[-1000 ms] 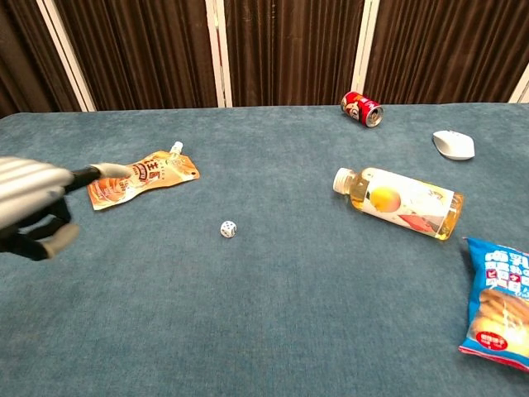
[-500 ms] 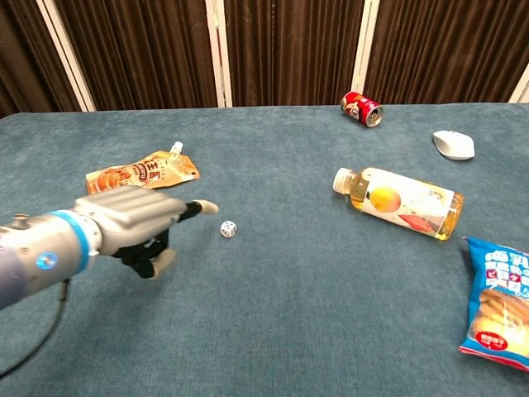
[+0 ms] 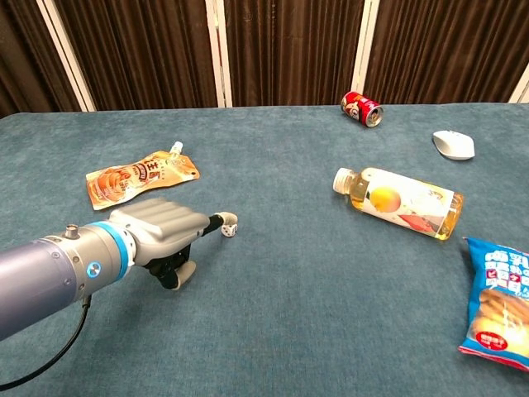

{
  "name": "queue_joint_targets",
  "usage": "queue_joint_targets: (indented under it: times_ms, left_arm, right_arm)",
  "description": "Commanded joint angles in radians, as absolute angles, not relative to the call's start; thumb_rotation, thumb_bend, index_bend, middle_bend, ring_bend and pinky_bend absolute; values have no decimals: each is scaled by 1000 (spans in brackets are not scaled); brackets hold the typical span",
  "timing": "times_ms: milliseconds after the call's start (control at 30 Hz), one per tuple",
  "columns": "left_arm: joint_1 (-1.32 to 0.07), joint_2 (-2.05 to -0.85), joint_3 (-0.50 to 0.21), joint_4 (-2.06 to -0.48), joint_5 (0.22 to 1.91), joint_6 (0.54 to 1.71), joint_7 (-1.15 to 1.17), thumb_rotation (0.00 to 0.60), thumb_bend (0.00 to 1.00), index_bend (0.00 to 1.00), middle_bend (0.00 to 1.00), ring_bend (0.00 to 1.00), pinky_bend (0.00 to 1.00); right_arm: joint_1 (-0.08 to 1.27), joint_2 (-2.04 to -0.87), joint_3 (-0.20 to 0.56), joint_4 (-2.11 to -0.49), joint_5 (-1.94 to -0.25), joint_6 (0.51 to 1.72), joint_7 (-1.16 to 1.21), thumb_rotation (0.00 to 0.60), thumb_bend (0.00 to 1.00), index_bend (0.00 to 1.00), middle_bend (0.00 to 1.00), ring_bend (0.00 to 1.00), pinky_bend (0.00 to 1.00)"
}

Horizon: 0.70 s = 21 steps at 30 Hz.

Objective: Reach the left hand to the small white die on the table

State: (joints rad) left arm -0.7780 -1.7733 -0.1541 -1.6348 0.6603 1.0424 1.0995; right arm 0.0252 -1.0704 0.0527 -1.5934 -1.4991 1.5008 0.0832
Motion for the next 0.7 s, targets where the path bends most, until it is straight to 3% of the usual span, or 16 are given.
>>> queue_joint_targets:
  times_ms: [33, 700]
  left_arm:
    - [-780, -1773, -142, -1636, 661, 1049, 1092, 600, 654, 0, 885, 872, 796]
    - [-722, -1658, -17, -1764, 772, 1137, 995, 600, 656, 0, 886, 872, 796]
  right_arm:
    - [26, -1072, 54, -1591, -1498, 1499, 84, 600, 3, 63, 0, 0, 0]
    - [23, -1084, 38, -1606, -1547, 1524, 48, 600, 5, 63, 0, 0, 0]
